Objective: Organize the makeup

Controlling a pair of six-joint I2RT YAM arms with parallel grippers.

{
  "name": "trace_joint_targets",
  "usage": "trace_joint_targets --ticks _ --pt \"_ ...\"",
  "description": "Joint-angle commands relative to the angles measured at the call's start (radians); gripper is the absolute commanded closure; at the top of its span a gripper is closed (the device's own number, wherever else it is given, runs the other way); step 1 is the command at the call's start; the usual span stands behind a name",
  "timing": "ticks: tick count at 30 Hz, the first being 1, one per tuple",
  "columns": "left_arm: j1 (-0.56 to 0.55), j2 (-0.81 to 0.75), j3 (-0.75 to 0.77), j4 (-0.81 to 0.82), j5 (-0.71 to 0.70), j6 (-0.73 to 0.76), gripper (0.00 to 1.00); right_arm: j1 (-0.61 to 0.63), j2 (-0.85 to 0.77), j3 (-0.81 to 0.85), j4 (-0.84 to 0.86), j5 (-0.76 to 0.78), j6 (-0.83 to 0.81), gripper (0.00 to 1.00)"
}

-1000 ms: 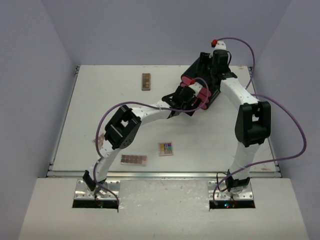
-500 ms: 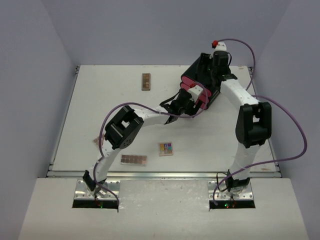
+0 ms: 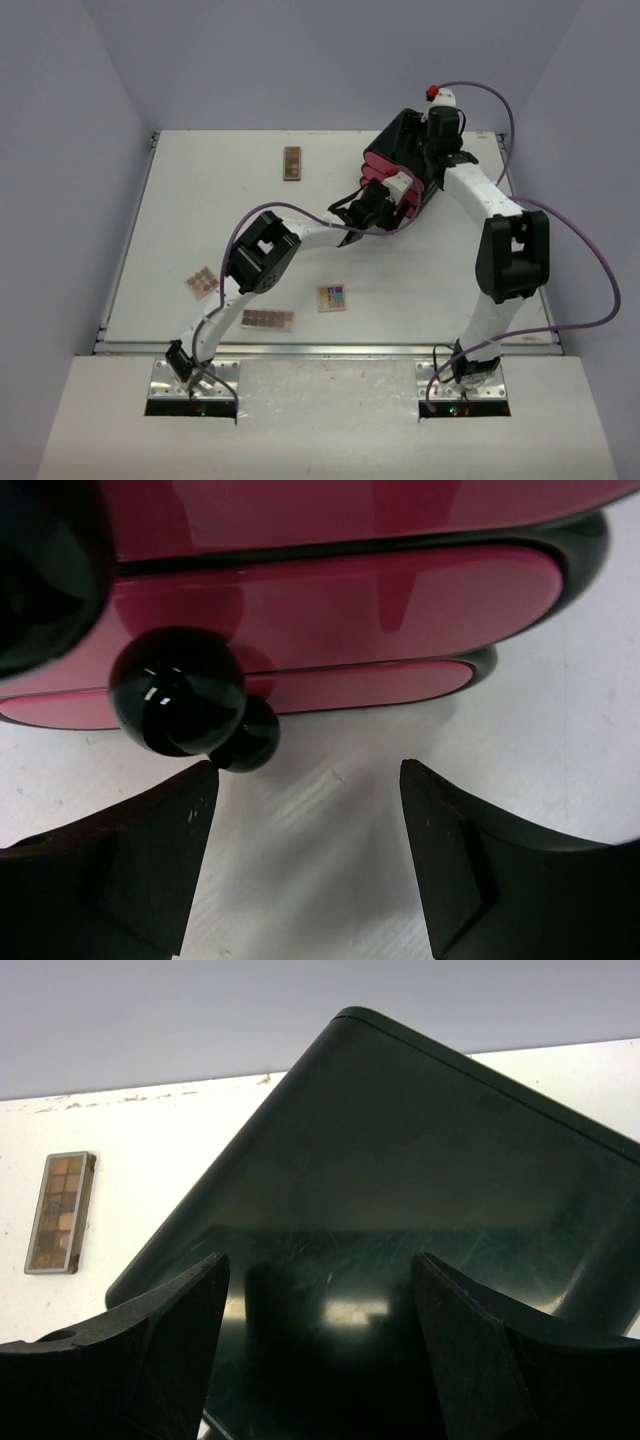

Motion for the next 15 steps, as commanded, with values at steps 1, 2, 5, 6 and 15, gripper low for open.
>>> trace_joint_targets --ticks 1,2,5,6,15 --pt "0.022 0.049 0.120 -0.054 0.016 -0.052 0.31 0.006 -0.007 -0.047 -0.142 0.006 0.015 0.25" --pt "0.026 0.048 0.121 -0.054 0.024 -0.053 0.32 0.006 -0.011 -0.049 -0.141 0.006 0.012 0.25" --pt "0.030 0.039 0.102 -0.045 0.022 -0.053 0.37 0.006 -0.015 -0.051 -0.135 0.009 0.010 0.25" --pt "0.031 0.038 0.100 -0.046 0.013 -0.057 0.40 0.006 -0.016 -0.052 -0.133 0.009 0.010 0.25" --pt "0.032 0.048 0.116 -0.022 -0.037 -0.063 0.50 0.006 -0.016 -0.068 -0.130 0.010 0.010 0.25"
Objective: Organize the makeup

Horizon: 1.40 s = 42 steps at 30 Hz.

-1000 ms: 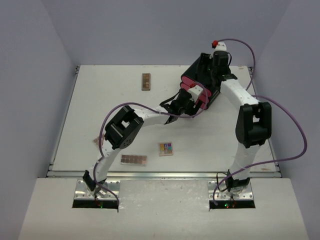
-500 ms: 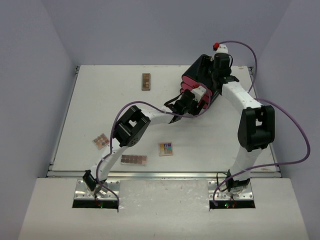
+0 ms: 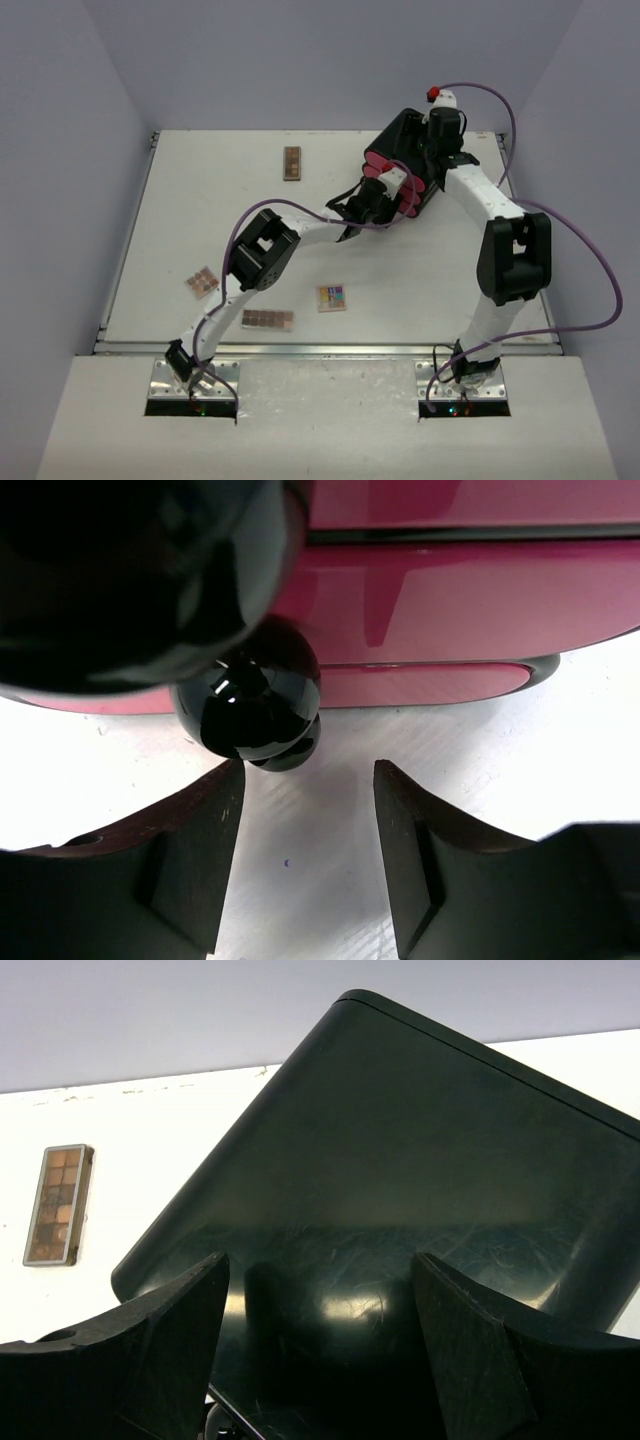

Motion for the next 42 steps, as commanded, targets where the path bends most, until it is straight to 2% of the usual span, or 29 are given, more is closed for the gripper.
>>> trace_joint_targets --ticks 1,9,13,21,25,31,33,42 --pt "0.004 0.002 0.040 0.058 -0.030 0.009 0.50 0.006 0.007 -0.047 -0.119 0.010 0.009 0.25" --pt "0.003 -0.002 0.018 0.132 -0.097 0.086 0.48 0.006 0.006 -0.055 -0.117 0.009 -0.004 0.25" --pt "0.003 -0.006 0.001 0.170 -0.084 0.119 0.50 0.006 0.007 -0.057 -0.118 0.008 -0.010 0.25" --pt "0.002 0.021 0.053 0.107 -0.056 0.118 0.56 0.006 0.003 -0.061 -0.116 0.014 -0.012 0.25" --pt "0.003 0.033 0.090 0.067 -0.063 0.103 0.66 0.006 0.001 -0.062 -0.117 0.015 -0.012 0.25" --pt "0.003 0.030 0.093 0.017 -0.040 0.076 0.93 0.006 -0.005 -0.068 -0.116 0.021 -0.018 0.25" --pt "0.003 0.010 0.061 0.016 -0.045 0.061 1.00 0.006 -0.007 -0.068 -0.116 0.020 -0.019 0.25" --pt "0.003 -0.157 -0.217 0.081 -0.097 0.096 1.00 0.006 -0.011 -0.074 -0.117 0.016 -0.011 0.25"
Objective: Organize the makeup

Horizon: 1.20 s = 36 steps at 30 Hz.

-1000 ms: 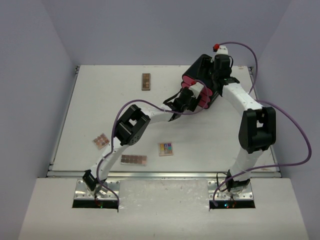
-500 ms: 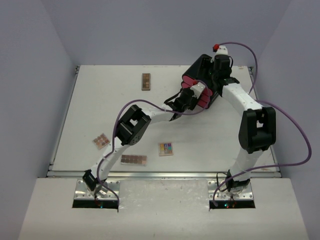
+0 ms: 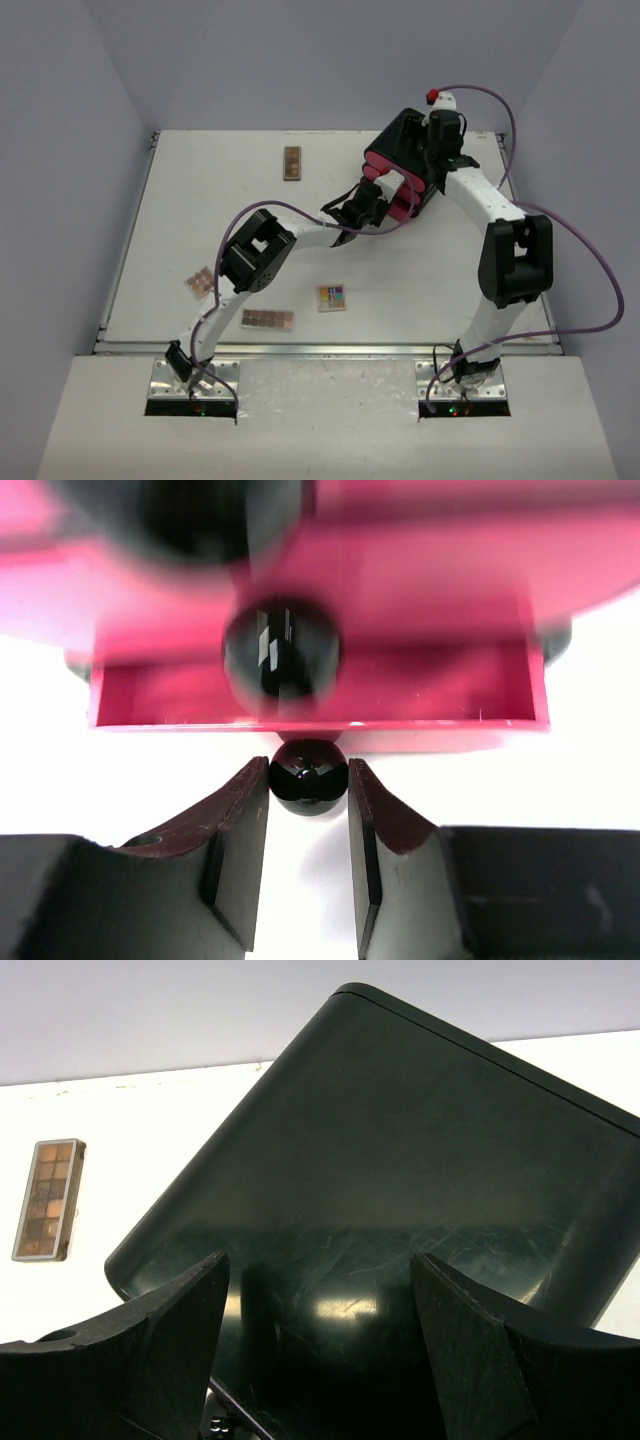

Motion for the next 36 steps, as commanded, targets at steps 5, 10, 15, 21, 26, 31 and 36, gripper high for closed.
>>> trace_joint_targets --ticks 5,10,15,21,26,31,36 --pt "0.005 -0.196 -0.273 0.025 -0.059 0.050 1.00 0.006 0.013 -0.042 -0.145 0.011 0.008 0.25" --pt "0.004 -0.287 -0.379 -0.008 -0.019 0.029 1.00 0.006 0.004 -0.053 -0.143 0.008 0.012 0.25" --pt "0.005 -0.329 -0.410 -0.038 -0.017 0.018 1.00 0.006 -0.006 -0.048 -0.159 -0.011 0.022 0.25" --pt "0.005 -0.355 -0.431 -0.026 0.031 0.008 0.44 0.006 -0.018 -0.037 -0.180 -0.020 0.014 0.24" --pt "0.005 -0.390 -0.410 -0.051 0.010 -0.002 0.09 0.006 -0.046 -0.034 -0.206 -0.030 -0.005 0.23" --pt "0.005 -0.481 -0.396 -0.100 -0.073 0.026 0.00 0.006 -0.112 -0.053 -0.231 -0.055 0.003 0.22" --pt "0.005 -0.635 -0.460 -0.134 -0.173 0.120 0.01 0.008 -0.208 -0.038 -0.334 -0.078 0.032 0.20"
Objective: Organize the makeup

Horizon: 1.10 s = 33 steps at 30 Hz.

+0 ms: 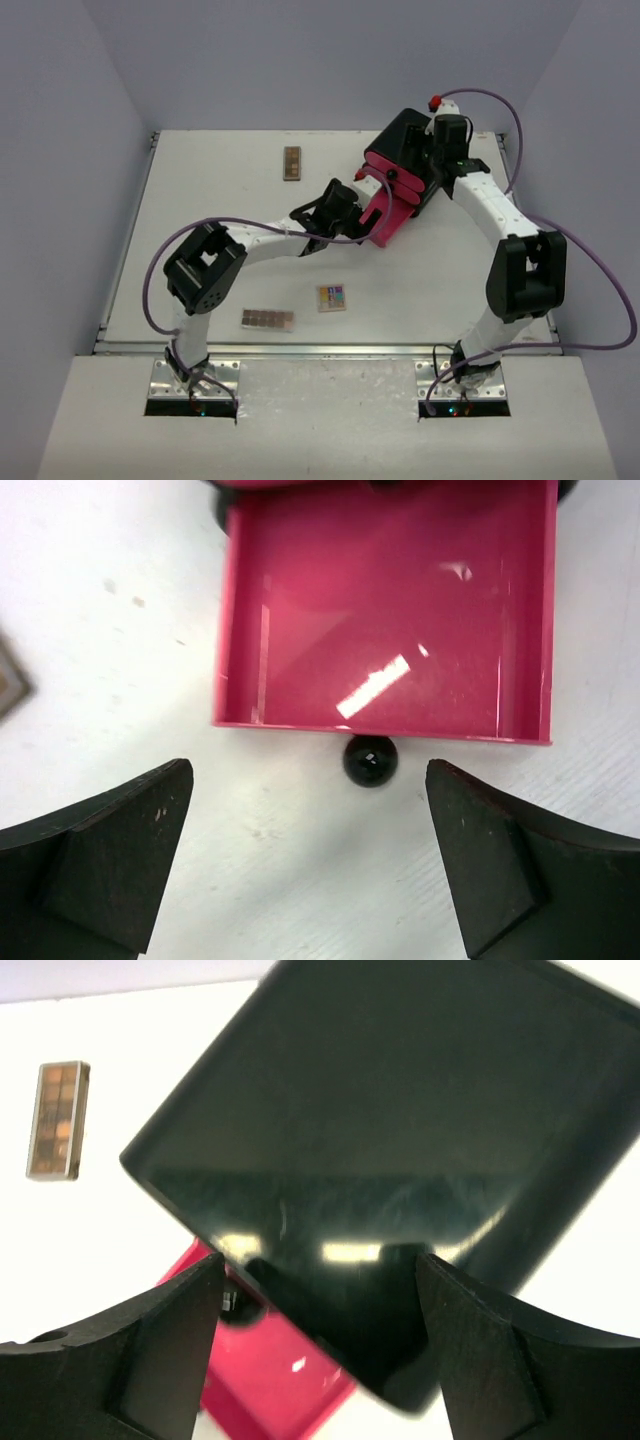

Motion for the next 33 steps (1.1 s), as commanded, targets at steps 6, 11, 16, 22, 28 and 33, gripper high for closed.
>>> trace_joint_targets --ticks 6,11,16,22,28,33 --pt "0.042 -0.410 -0.065 -0.272 -0.297 0.283 0.00 0.059 -0.203 0.019 -0.329 -0.070 0.034 0.12" --pt "0.314 -0.597 -0.042 -0.677 -0.042 0.144 0.00 0.195 -0.263 -0.017 -0.451 -0.013 0.022 0.04" --pt "0.509 -0.768 -0.182 -0.877 0.027 0.217 0.00 0.266 -0.294 -0.126 -0.443 -0.046 0.058 0.01" --pt "0.601 -1.023 -0.488 -0.914 0.127 0.553 0.00 0.294 -0.328 -0.273 -0.350 -0.159 0.057 0.01" --pt "0.605 -1.091 -0.613 -0.910 0.143 0.698 0.00 0.297 -0.333 -0.316 -0.299 -0.184 0.055 0.01" --pt "0.665 -0.910 -0.589 -0.939 0.257 0.788 0.00 0.298 -0.333 -0.362 -0.239 -0.216 0.053 0.01"
